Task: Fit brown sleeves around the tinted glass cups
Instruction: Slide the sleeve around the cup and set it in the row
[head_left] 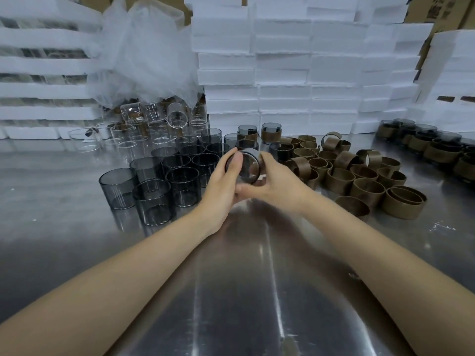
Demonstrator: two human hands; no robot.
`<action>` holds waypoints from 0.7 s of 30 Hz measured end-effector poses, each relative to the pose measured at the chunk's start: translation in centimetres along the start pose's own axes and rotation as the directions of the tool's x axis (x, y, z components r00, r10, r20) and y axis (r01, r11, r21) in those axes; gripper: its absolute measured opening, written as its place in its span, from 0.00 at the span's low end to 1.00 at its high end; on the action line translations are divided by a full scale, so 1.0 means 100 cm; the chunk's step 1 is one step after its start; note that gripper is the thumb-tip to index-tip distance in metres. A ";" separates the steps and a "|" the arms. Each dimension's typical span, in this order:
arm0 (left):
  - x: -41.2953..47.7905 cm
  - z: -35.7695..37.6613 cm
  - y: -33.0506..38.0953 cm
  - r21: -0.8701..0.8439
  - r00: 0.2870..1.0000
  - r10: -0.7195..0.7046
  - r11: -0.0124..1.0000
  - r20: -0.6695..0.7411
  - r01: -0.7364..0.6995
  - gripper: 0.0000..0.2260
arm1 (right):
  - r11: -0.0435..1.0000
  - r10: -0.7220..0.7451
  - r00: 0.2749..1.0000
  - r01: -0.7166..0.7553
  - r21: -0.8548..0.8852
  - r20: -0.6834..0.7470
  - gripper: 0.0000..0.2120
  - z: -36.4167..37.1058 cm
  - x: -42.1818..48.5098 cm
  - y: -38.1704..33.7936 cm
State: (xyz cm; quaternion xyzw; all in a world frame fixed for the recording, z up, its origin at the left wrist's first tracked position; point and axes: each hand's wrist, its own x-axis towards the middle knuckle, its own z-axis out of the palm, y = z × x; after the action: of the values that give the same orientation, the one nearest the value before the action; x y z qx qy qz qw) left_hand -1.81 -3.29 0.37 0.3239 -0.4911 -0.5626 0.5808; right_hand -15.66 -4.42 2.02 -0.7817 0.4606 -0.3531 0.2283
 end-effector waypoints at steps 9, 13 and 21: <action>-0.002 0.002 0.001 0.070 1.000 -0.002 0.998 0.008 0.002 0.21 | 0.591 0.274 0.930 -0.363 -0.720 -0.244 0.30 -0.038 -0.004 0.023; -0.001 0.000 0.000 0.063 1.000 -0.019 0.998 0.000 0.019 0.20 | 0.590 0.249 0.913 -0.408 -0.696 -0.323 0.19 -0.040 -0.005 0.030; 0.000 -0.001 -0.002 0.109 0.999 -0.053 0.993 -0.012 0.054 0.22 | 0.658 0.277 0.921 -0.389 -0.645 -0.273 0.15 -0.040 -0.005 0.023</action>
State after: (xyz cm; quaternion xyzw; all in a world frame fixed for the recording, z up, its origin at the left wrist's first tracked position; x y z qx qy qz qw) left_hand -1.76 -3.40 0.14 0.3708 -0.5095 -0.5489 0.5492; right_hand -20.19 -5.21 2.88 -0.6827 0.7094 -0.1669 -0.0524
